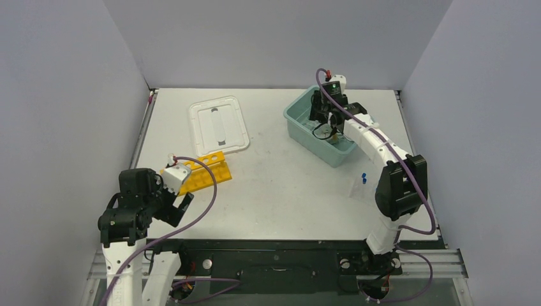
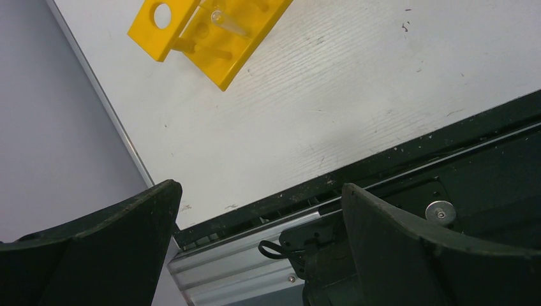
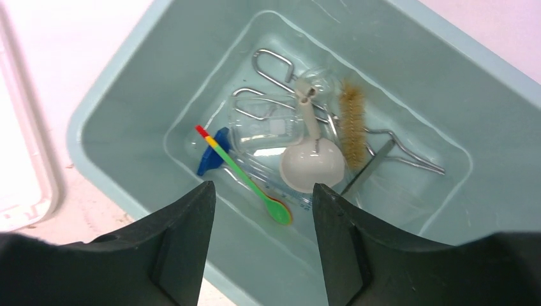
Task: Organize the chemistry lab equipment
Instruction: Place the chemistry item in the storage box.
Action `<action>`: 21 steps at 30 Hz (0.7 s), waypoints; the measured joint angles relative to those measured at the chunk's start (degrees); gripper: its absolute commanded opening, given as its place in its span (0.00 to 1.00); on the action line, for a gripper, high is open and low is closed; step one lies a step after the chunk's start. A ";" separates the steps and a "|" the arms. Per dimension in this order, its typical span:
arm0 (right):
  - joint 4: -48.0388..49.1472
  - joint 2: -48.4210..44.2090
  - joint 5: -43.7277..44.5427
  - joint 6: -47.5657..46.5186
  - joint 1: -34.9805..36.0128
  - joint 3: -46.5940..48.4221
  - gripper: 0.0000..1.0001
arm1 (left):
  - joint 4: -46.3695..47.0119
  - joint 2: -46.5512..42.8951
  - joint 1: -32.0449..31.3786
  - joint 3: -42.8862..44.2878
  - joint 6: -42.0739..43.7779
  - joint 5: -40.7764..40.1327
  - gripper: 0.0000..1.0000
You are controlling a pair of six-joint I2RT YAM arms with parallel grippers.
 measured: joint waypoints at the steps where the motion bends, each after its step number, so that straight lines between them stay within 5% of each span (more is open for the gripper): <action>1: 0.33 0.00 -1.07 -0.11 0.02 0.31 0.54 | 0.00 0.02 0.00 0.15 0.00 0.00 0.97; 21: -1.97 18.58 -9.53 1.62 0.48 12.92 0.48 | -1.36 -0.11 0.00 2.45 0.00 -0.66 0.96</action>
